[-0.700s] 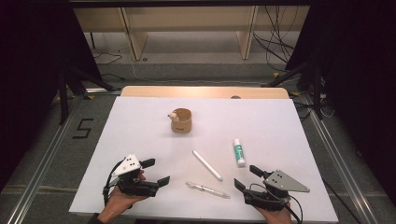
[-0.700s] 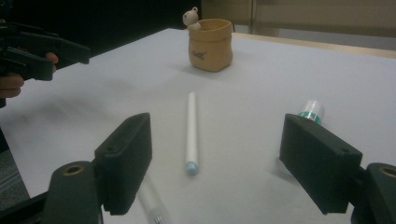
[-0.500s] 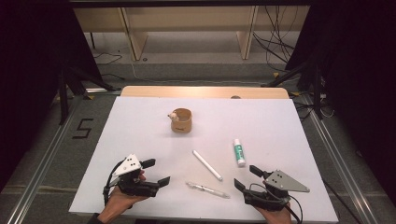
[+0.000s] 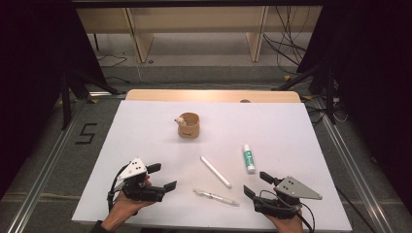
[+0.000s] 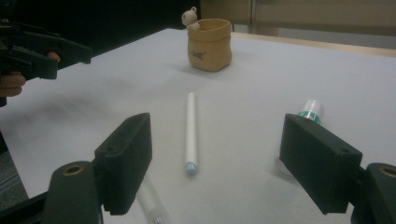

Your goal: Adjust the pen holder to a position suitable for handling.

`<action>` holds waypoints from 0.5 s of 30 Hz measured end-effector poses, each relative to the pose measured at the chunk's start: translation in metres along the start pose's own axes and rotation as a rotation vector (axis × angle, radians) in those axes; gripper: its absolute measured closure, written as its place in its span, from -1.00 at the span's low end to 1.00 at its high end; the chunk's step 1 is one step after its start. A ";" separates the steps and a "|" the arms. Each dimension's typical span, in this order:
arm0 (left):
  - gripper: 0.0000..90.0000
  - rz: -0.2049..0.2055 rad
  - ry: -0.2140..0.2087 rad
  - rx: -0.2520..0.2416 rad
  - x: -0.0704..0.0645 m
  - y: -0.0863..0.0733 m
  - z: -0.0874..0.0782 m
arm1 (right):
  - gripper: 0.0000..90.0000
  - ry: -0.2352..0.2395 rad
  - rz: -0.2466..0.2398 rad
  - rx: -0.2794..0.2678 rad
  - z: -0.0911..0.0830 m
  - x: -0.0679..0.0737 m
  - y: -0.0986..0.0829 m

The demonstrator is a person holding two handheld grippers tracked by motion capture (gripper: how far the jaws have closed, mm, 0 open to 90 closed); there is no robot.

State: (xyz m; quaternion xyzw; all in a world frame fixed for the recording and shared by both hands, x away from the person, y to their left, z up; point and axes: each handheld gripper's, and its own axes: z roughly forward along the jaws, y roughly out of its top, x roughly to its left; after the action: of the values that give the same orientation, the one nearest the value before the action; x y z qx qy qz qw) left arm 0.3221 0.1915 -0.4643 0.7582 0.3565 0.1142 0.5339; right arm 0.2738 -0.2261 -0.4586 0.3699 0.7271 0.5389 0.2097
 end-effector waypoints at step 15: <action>-0.81 -0.023 0.059 0.026 0.018 0.017 0.010 | -0.42 -0.008 0.005 -0.008 -0.001 -0.001 0.001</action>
State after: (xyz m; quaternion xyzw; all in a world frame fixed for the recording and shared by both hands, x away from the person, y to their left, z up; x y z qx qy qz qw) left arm 0.3481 0.1934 -0.4565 0.7573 0.3823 0.1258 0.5143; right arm 0.2739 -0.2275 -0.4574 0.3729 0.7232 0.5409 0.2130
